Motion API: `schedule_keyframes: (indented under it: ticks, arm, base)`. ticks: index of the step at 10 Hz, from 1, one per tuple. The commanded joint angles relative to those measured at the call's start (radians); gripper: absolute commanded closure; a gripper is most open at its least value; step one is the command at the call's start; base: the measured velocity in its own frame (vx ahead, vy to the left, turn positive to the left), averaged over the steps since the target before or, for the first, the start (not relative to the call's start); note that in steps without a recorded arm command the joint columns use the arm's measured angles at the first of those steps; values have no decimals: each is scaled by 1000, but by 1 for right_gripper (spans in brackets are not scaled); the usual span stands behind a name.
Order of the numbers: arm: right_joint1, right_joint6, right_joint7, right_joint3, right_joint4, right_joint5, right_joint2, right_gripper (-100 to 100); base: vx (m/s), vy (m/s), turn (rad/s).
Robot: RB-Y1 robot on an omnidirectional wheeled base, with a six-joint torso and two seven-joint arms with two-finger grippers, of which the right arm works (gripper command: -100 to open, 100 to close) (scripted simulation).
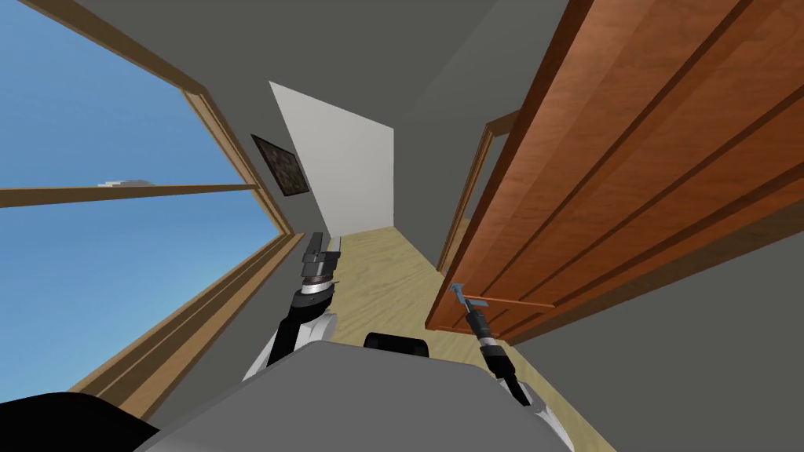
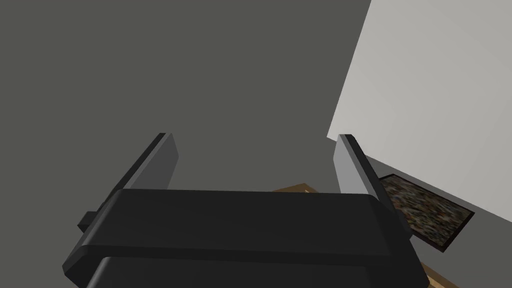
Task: Pull the door open
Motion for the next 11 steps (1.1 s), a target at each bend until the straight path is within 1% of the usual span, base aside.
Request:
schedule_keyframes:
  ticks: [1,2,4,5,6,7,8,9,11]
  arm:
    - [-2,30,6,-5,-24,6,11,100]
    - [-15,48,12,-11,-27,10,20,100]
    - [-15,48,12,-11,-27,10,20,100]
    - [-33,74,21,-21,-32,15,33,100]
    - [-39,82,24,-24,-33,17,37,100]
    - [-39,82,24,-24,-33,17,37,100]
    - [-56,105,32,-33,-37,22,48,100]
    - [-61,112,34,-35,-39,23,51,100]
    - [-77,135,42,-44,-43,28,62,100]
  base:
    - [-157,-57,108]
    - [-145,-82,105]
    - [-68,-23,32]
    - [-117,-45,115]
    - [-179,-64,132]
    - [-107,-51,39]
    - [-128,-89,94]
    - [-170,-98,121]
    - [-168,-65,85]
